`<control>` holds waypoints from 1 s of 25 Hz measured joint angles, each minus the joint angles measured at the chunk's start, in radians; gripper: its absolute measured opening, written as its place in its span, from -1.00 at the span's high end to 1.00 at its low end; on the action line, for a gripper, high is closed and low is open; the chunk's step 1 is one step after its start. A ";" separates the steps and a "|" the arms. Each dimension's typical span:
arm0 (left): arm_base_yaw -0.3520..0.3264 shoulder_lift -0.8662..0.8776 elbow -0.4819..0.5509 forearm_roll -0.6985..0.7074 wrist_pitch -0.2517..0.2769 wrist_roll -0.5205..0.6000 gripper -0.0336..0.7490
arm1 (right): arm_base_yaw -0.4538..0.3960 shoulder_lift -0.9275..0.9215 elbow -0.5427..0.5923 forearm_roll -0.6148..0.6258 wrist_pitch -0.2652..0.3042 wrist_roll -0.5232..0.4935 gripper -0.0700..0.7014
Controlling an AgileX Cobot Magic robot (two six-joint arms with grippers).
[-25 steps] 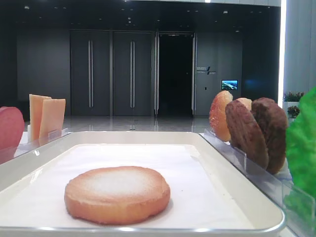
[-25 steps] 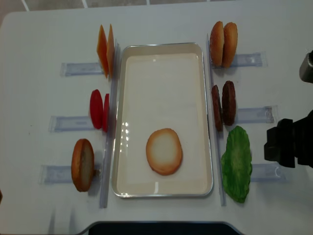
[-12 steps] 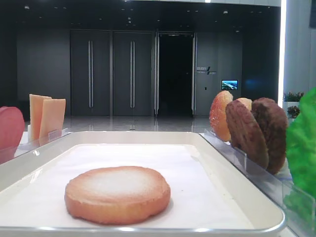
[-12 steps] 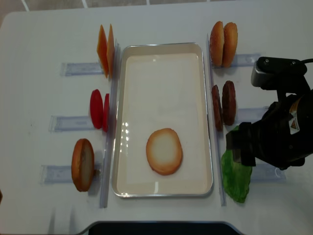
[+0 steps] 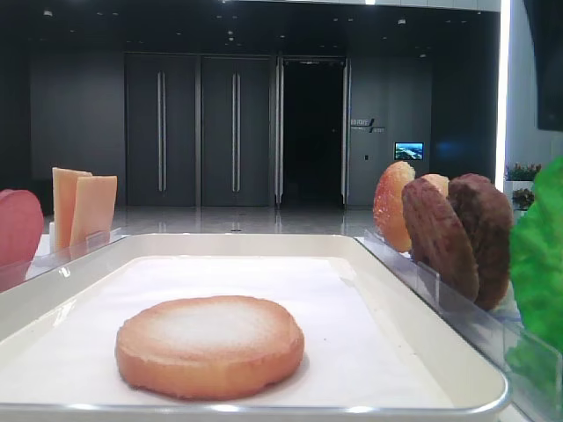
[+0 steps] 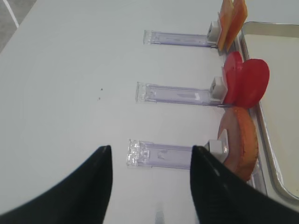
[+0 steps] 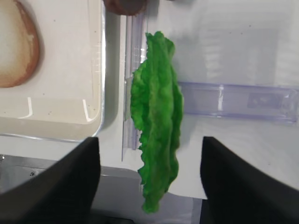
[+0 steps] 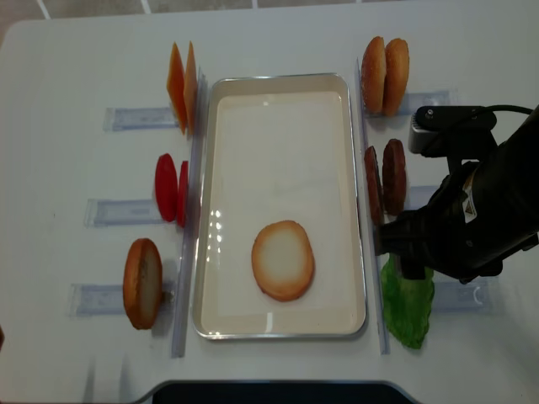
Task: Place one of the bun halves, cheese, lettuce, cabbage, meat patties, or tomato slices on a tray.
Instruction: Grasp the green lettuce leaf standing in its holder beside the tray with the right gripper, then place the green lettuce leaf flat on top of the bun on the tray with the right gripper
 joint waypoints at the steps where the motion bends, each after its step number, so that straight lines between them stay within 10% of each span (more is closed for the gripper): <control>1: 0.000 0.000 0.000 0.000 0.000 0.000 -0.13 | 0.000 0.005 0.000 0.000 -0.001 -0.003 -0.35; 15: 0.000 0.000 0.000 0.000 0.000 0.000 -0.13 | 0.000 0.014 0.000 0.000 -0.006 -0.018 0.68; 25: 0.000 0.000 0.000 0.000 0.000 0.000 -0.13 | 0.000 -0.044 -0.009 0.038 -0.006 -0.039 0.69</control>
